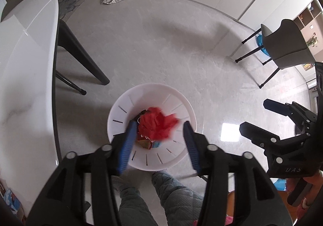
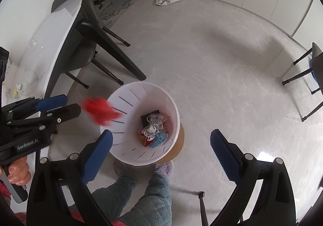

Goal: Collect trash
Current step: 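Carry tissue and paper ball to the wastebasket and open both tools, then grasp the yellow paper with the left tool while the right tool grasps the grey paper ball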

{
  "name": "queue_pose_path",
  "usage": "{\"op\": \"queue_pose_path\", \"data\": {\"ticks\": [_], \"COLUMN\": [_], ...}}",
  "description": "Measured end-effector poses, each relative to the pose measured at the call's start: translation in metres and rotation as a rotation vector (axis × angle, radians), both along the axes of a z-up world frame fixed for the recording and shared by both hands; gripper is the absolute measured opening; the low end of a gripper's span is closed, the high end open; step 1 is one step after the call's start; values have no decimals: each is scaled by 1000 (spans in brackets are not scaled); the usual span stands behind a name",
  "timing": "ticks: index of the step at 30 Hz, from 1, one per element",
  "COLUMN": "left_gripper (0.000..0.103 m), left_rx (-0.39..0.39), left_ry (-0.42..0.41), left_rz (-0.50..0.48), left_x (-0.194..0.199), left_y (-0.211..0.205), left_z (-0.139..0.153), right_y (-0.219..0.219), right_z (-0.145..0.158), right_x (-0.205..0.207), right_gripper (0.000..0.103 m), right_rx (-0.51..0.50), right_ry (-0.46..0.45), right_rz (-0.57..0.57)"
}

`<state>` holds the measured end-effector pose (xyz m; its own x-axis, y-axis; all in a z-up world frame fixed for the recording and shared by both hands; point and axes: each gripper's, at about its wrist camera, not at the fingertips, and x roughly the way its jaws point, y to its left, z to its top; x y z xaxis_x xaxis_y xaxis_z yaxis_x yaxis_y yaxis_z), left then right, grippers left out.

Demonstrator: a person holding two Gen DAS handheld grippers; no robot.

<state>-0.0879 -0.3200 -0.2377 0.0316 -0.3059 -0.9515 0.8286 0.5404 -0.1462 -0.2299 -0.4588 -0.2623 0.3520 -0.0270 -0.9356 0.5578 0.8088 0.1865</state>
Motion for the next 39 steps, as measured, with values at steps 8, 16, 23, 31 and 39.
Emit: {"op": "queue_pose_path", "data": {"ticks": [8,16,23,31,39], "left_gripper": [70,82,92,95,95], "left_rx": [-24,-101,-171,-183,-155], "left_ry": [-33,-80,-198,-276,-314], "left_rz": [14,86,179,390,626], "left_x": [0,18,39,83,136], "left_y": [5,40,100,208,320], "left_z": [22,78,138,170,163], "right_y": [2,21,61,138,235], "right_z": [19,65,114,149,150], "right_x": [7,34,79,148,228], "right_gripper": [97,97,100,100,100], "right_rx": [-24,-76,-106,-119,-86], "right_ry": [-28,-109,-211,-297,-309], "right_rz": [9,55,161,353,598]}}
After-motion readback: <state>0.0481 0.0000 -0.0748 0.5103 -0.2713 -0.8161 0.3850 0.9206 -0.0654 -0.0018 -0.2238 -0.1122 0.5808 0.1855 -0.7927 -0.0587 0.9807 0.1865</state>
